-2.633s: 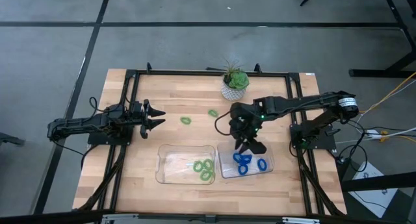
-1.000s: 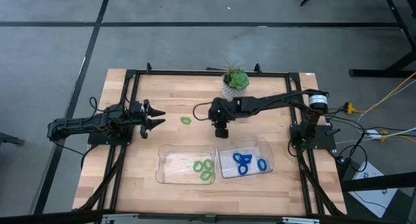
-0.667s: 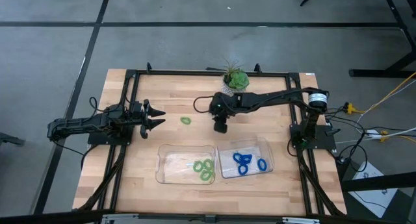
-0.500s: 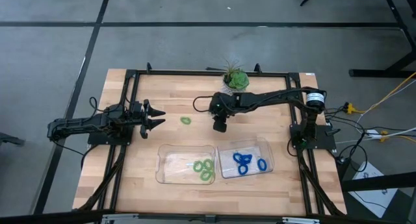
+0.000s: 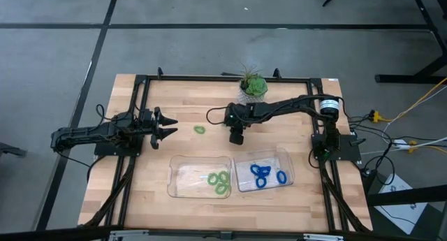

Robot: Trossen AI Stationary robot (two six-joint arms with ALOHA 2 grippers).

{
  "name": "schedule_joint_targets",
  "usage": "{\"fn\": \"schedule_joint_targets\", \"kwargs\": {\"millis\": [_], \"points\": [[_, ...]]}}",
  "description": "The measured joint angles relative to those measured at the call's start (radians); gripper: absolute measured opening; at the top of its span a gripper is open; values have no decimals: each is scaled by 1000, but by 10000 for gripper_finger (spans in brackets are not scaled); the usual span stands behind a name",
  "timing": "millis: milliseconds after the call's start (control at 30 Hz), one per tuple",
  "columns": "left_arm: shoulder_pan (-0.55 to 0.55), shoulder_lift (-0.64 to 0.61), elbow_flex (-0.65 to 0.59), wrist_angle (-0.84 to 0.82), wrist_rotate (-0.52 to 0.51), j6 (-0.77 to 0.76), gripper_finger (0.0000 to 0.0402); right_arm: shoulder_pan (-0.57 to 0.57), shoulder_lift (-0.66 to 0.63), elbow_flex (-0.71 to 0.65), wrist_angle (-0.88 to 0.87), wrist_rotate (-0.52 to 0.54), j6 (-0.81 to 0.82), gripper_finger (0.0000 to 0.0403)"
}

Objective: Sort spring keychains
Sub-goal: Put the green spring keychain into the left transparent bin

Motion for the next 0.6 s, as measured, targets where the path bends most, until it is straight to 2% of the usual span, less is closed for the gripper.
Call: {"fn": "schedule_joint_targets", "kwargs": {"millis": [200,500,600], "points": [[0,0,0,0,0,0,178,0,0,0,-3,-4,2,110],[0,0,0,0,0,0,178,0,1,0,-6,-15,-1,11],[0,0,0,0,0,0,178,0,2,0,-6,-15,-2,10]]}}
